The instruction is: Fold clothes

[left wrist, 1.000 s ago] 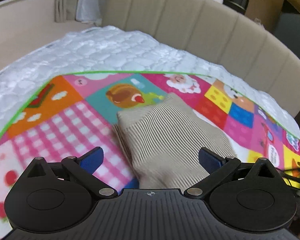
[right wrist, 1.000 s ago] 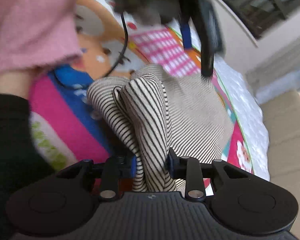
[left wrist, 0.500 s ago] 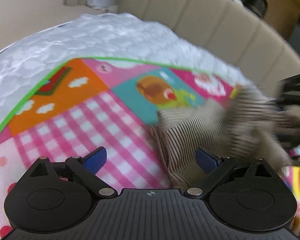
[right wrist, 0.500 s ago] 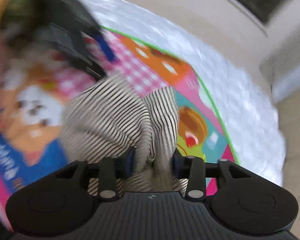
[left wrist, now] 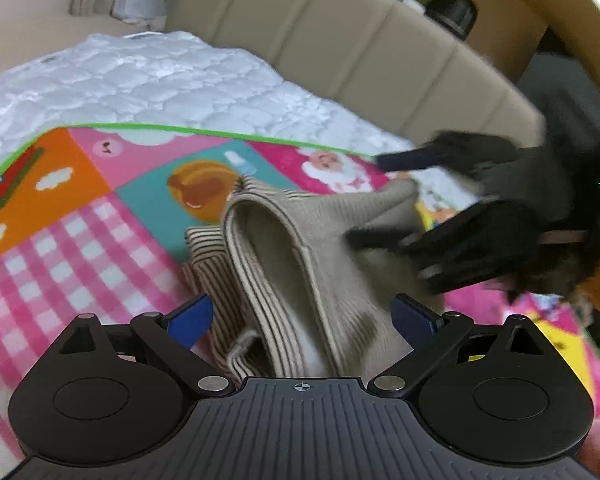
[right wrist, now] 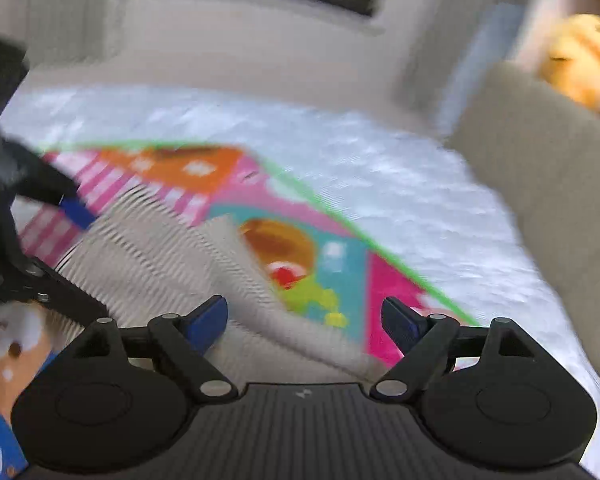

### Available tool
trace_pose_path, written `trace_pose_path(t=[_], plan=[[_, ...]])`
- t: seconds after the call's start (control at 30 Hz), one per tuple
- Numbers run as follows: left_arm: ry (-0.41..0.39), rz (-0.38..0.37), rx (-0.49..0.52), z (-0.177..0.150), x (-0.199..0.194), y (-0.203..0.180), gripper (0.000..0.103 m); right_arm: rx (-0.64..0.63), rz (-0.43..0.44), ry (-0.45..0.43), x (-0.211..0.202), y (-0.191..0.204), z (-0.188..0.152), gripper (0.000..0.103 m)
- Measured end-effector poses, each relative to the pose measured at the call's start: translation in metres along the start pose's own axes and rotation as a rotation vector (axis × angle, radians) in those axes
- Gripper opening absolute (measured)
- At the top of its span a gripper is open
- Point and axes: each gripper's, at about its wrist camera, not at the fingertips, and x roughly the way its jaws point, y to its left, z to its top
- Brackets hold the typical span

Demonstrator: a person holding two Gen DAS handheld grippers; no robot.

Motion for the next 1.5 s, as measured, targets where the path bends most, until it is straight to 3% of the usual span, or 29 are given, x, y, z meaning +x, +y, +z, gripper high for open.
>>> trace_pose_path(t=[0.07, 0.1, 0.17, 0.4, 0.57, 0.77, 0.9, 1.03, 1.2, 1.33, 1.4, 1.5], plan=[[0.003, 0.026, -0.014, 0.000, 0.002, 0.002, 0.088, 0.042, -0.035, -0.029, -0.010, -0.005, -0.008, 0.080], [0.002, 0.028, -0.026, 0.000, 0.002, 0.004, 0.088, 0.061, -0.055, -0.027, -0.011, -0.008, -0.012, 0.069], [-0.001, 0.029, -0.049, 0.001, 0.001, 0.007, 0.088, 0.084, -0.068, 0.004, -0.008, -0.014, -0.017, 0.057], [-0.004, 0.054, -0.048, 0.001, 0.002, 0.012, 0.089, 0.147, -0.107, 0.093, 0.041, -0.008, -0.035, 0.056], [-0.005, 0.058, -0.047, 0.000, 0.006, 0.018, 0.090, 0.196, -0.124, 0.084, 0.049, -0.006, -0.041, 0.056], [-0.002, 0.069, -0.039, -0.002, 0.010, 0.020, 0.092, 0.301, -0.107, 0.080, 0.042, -0.019, -0.045, 0.063], [-0.013, 0.080, -0.029, -0.003, 0.007, 0.020, 0.093, 0.333, -0.145, -0.009, 0.014, -0.016, -0.040, 0.068], [-0.104, 0.079, -0.034, 0.004, -0.015, 0.018, 0.083, 0.432, -0.135, -0.115, -0.022, -0.009, -0.045, 0.082], [-0.220, 0.010, 0.100, 0.015, -0.039, -0.016, 0.078, 0.511, -0.119, -0.075, -0.008, 0.000, -0.066, 0.082], [-0.178, -0.050, 0.219, 0.016, -0.025, -0.042, 0.078, 0.557, -0.124, -0.040, 0.012, 0.000, -0.079, 0.090], [-0.135, -0.035, 0.250, 0.018, -0.007, -0.049, 0.078, 0.546, -0.129, -0.023, 0.019, -0.003, -0.079, 0.096], [-0.067, 0.021, 0.278, 0.025, 0.025, -0.051, 0.076, 0.552, -0.115, -0.014, 0.022, -0.008, -0.080, 0.097]])
